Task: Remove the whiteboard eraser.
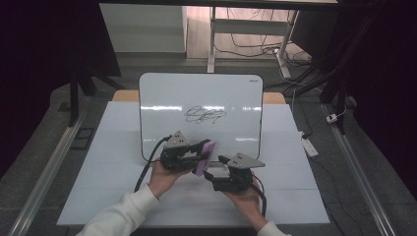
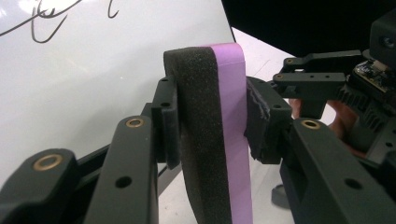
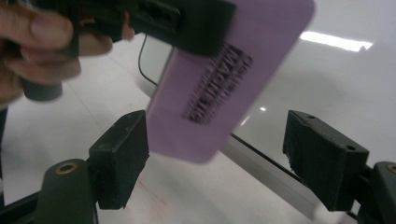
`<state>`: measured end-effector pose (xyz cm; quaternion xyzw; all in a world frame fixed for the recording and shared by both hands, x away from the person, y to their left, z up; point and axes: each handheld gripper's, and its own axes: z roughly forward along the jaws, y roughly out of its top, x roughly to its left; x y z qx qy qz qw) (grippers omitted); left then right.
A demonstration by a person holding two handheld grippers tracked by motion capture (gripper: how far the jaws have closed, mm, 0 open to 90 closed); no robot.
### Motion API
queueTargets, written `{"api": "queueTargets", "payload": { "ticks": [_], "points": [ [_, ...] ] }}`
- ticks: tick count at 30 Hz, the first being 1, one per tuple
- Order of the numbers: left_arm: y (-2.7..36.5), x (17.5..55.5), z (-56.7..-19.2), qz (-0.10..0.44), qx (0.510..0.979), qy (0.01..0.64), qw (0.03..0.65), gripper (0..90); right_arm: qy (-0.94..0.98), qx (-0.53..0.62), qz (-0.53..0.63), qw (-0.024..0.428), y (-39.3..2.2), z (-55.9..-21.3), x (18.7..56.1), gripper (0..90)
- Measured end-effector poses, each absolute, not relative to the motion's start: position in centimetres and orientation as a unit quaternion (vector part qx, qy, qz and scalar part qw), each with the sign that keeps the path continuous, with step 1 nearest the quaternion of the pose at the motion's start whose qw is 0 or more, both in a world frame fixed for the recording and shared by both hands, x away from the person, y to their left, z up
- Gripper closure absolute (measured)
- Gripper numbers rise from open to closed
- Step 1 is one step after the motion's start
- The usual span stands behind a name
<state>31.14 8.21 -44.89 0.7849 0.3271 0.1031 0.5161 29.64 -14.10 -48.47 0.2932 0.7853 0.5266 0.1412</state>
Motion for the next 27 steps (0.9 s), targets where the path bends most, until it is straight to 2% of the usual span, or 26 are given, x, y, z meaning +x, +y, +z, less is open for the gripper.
{"api": "queueTargets", "payload": {
  "ticks": [6,8,13,20,21,22,23,24,27],
  "points": [
    [8.0,30.9,-45.0,0.107,0.781,0.325,0.522,59.3,0.77,0.318,0.54,0.122,-13.3,-48.6,30.0,23.4],
    [7.9,30.8,-45.0,0.105,0.781,0.322,0.524,59.3,0.76,0.325,0.55,0.118,-13.3,-48.6,30.0,28.2],
    [7.8,30.6,-45.1,0.11,0.779,0.32,0.528,59.3,0.751,0.333,0.56,0.106,-13.5,-48.6,30.2,32.9],
    [8.3,30.8,-45.3,0.093,0.775,0.324,0.534,58.1,0.76,0.331,0.543,0.136,-13.4,-48.3,30.0,37.4],
    [8.3,30.8,-45.2,0.092,0.774,0.323,0.536,51.6,0.764,0.323,0.536,0.155,-13.4,-48.1,29.9,38.4],
    [8.4,30.8,-45.2,0.092,0.773,0.322,0.538,51.6,0.764,0.323,0.536,0.155,-13.4,-48.1,29.9,38.4],
    [8.5,30.8,-45.1,0.091,0.772,0.322,0.541,39.5,0.768,0.316,0.532,0.165,-13.5,-47.9,29.9,38.8],
    [8.7,30.8,-45.0,0.09,0.769,0.322,0.544,39.5,0.768,0.316,0.532,0.165,-13.5,-47.9,29.9,38.8],
    [9.9,30.4,-44.5,0.095,0.764,0.327,0.548,29.6,0.775,0.306,0.52,0.185,-13.8,-47.6,29.9,39.1]
  ]
}}
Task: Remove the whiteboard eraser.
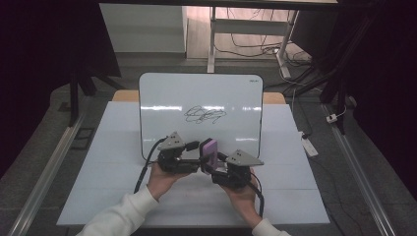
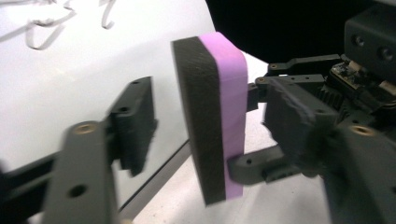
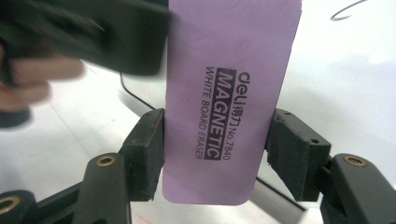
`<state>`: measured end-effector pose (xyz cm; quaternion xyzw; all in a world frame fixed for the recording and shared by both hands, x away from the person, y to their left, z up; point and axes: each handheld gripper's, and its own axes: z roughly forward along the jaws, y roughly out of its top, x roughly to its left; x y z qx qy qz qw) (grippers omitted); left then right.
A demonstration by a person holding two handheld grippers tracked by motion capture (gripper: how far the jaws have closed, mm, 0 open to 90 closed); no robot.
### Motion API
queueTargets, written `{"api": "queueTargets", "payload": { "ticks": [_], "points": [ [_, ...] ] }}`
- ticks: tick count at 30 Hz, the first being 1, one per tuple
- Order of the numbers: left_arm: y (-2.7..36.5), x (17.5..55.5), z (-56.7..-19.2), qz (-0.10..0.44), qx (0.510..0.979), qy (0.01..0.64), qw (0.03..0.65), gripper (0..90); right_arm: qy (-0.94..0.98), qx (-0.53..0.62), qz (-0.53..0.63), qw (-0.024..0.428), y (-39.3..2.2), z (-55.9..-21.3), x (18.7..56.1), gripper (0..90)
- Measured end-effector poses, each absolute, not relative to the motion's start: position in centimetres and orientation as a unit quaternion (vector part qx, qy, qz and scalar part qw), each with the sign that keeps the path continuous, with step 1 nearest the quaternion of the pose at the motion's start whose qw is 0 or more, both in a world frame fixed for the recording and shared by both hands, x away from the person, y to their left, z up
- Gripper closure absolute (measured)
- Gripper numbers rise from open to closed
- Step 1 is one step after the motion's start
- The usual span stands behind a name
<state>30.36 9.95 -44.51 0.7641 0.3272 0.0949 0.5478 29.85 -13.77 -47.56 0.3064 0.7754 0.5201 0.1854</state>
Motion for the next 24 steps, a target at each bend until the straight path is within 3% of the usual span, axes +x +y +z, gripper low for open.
{"api": "queueTargets", "payload": {
  "ticks": [6,14,24],
  "points": [
    [14.2,28.5,-44.7,0.129,0.782,0.332,0.512,24.2,0.781,0.297,0.505,0.217,-14.8,-46.9,30.3,39.6],
    [19.6,26.5,-47.7,0.111,0.783,0.39,0.471,23.1,0.777,0.308,0.499,0.226,-16.5,-46.1,31.4,39.8],
    [22.8,24.0,-49.9,0.121,0.781,0.429,0.437,23.1,0.779,0.302,0.491,0.247,-17.2,-45.4,31.6,39.8]
  ]
}}
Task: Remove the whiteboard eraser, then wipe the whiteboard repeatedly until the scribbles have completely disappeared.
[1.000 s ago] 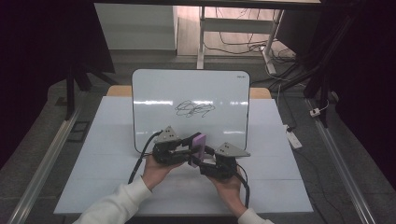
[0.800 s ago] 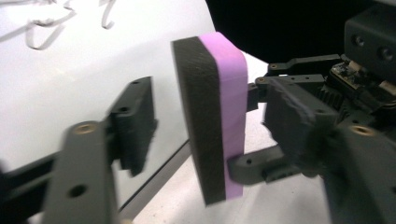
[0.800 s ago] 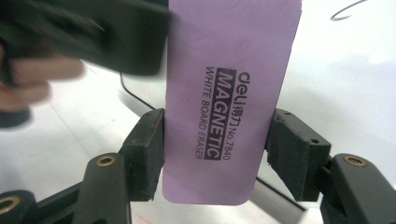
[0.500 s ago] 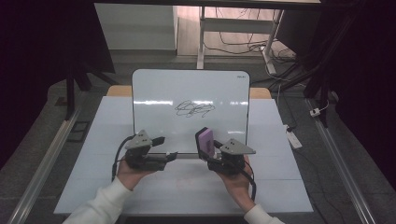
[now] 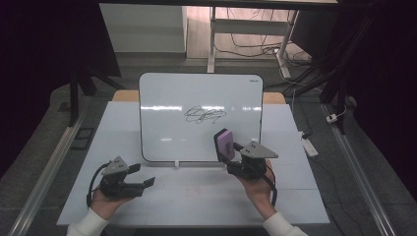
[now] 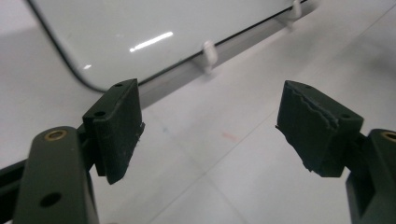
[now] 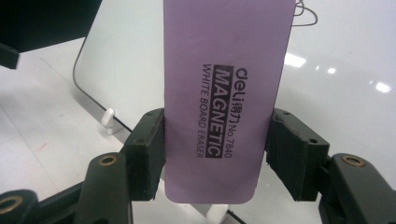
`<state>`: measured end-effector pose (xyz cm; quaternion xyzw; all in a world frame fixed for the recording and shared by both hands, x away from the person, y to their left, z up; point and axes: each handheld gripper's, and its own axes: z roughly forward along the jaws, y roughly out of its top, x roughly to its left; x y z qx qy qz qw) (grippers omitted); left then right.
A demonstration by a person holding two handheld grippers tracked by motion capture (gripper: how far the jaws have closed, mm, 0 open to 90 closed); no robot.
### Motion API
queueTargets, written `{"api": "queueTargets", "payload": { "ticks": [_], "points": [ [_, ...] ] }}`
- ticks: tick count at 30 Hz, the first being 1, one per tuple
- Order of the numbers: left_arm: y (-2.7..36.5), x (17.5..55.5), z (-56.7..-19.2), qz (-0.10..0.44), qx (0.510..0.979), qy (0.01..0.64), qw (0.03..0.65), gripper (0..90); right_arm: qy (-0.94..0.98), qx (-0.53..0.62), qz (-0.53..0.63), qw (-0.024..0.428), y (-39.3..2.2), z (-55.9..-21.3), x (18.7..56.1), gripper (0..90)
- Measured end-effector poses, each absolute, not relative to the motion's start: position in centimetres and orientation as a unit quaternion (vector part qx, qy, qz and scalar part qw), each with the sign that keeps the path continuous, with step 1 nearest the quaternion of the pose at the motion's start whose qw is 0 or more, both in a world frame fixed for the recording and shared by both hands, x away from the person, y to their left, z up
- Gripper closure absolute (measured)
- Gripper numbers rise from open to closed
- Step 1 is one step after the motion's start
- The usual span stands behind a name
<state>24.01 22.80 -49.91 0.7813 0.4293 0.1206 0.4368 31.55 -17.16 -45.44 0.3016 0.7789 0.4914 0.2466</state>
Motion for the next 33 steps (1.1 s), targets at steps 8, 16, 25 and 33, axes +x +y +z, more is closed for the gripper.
{"api": "queueTargets", "payload": {
  "ticks": [8,16,25,33],
  "points": [
    [23.6,24.0,-50.4,0.122,0.78,0.442,0.426,22.9,0.77,0.305,0.496,0.259,-17.7,-45.1,31.6,39.9],
    [23.6,24.3,-50.4,0.117,0.78,0.442,0.426,22.5,0.767,0.304,0.488,0.284,-17.8,-44.4,31.7,40.1],
    [23.9,24.4,-50.5,0.114,0.778,0.444,0.43,22.4,0.762,0.323,0.458,0.325,-17.0,-41.0,35.8,40.3],
    [24.1,24.6,-50.7,0.111,0.778,0.447,0.428,22.4,0.761,0.314,0.431,0.368,-14.2,-39.7,38.5,40.4]
  ]
}}
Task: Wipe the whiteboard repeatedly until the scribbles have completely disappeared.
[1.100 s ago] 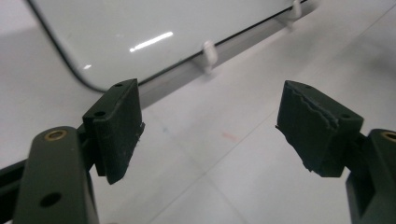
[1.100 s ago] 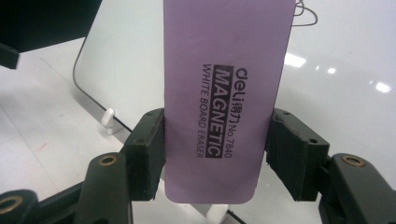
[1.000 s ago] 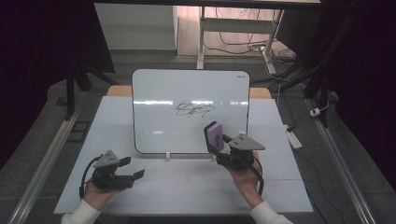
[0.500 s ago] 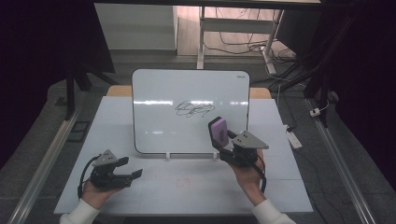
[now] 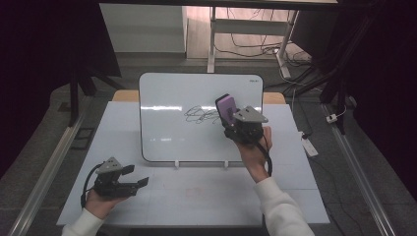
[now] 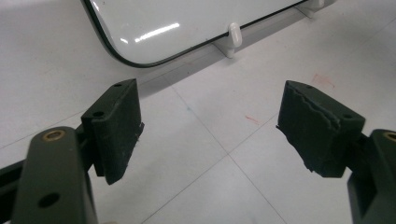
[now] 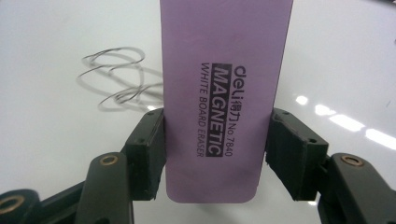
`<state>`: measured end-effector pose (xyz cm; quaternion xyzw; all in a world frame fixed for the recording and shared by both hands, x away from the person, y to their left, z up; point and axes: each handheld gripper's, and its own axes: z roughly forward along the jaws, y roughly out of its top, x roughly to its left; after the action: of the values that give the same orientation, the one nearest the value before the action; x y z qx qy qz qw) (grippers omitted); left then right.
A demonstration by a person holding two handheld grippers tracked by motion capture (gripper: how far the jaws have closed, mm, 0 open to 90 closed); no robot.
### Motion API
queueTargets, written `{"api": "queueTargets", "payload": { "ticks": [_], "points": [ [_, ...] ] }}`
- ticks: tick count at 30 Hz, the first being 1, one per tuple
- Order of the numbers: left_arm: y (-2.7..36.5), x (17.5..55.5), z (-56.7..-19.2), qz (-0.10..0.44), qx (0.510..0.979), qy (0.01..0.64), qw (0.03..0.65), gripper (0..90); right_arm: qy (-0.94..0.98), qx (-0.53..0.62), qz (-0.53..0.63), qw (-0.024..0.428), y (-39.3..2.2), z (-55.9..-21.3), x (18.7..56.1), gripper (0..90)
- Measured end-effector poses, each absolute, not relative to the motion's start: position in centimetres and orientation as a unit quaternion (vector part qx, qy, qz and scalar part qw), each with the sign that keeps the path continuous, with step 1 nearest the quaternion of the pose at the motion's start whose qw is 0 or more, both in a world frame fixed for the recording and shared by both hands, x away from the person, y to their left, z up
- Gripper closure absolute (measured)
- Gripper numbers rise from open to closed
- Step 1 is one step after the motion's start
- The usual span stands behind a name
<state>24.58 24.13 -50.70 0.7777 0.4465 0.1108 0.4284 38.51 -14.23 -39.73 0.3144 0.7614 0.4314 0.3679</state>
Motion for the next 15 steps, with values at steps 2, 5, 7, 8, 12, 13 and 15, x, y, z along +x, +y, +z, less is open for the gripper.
{"api": "queueTargets", "payload": {
  "ticks": [2,5,7,8,12,13,15],
  "points": [
    [24.1,24.6,-50.6,0.112,0.778,0.446,0.429,22.4,0.76,0.32,0.425,0.373,-13.8,-39.5,39.1,40.4],
    [24.1,24.6,-50.6,0.112,0.778,0.445,0.429,22.4,0.763,0.324,0.423,0.367,-12.7,-39.6,39.7,40.6],
    [24.1,24.6,-50.6,0.112,0.778,0.445,0.429,22.4,0.768,0.316,0.424,0.362,-11.6,-39.8,39.9,40.6],
    [24.1,24.5,-50.6,0.113,0.777,0.446,0.429,22.4,0.771,0.311,0.425,0.359,-11.0,-40.0,39.9,40.6],
    [24.2,24.5,-50.6,0.114,0.778,0.445,0.429,22.4,0.784,0.286,0.42,0.356,-8.4,-40.7,39.8,40.7],
    [24.1,24.5,-50.6,0.114,0.778,0.446,0.428,22.4,0.786,0.284,0.419,0.356,-8.0,-40.8,39.7,40.7],
    [24.2,24.5,-50.6,0.114,0.779,0.444,0.429,22.4,0.79,0.277,0.41,0.361,-7.7,-40.7,39.6,40.7]
  ]
}}
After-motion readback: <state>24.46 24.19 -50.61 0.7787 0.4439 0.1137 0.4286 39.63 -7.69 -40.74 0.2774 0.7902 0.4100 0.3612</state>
